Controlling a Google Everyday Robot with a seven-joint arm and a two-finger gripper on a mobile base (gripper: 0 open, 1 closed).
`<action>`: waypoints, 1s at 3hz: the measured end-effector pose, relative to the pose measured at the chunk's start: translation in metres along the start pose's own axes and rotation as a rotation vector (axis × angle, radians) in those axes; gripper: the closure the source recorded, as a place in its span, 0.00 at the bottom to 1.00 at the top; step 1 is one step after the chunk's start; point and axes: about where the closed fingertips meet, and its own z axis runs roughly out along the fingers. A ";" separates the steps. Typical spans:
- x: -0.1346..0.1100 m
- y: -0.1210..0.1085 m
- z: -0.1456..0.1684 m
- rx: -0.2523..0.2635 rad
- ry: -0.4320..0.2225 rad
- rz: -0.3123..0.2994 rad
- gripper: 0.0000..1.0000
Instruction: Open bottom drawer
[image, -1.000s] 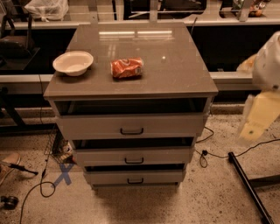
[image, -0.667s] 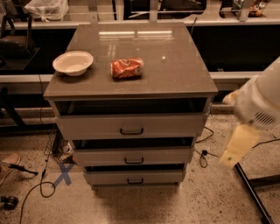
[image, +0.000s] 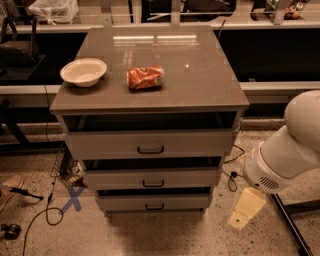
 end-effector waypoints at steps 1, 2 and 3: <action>0.000 -0.001 0.003 -0.003 -0.012 0.020 0.00; 0.015 -0.007 0.055 -0.033 -0.010 0.118 0.00; 0.041 -0.016 0.131 -0.047 -0.008 0.270 0.00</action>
Offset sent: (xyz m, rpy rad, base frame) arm 0.0232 0.0032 -0.1515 0.0670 0.1201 -0.2910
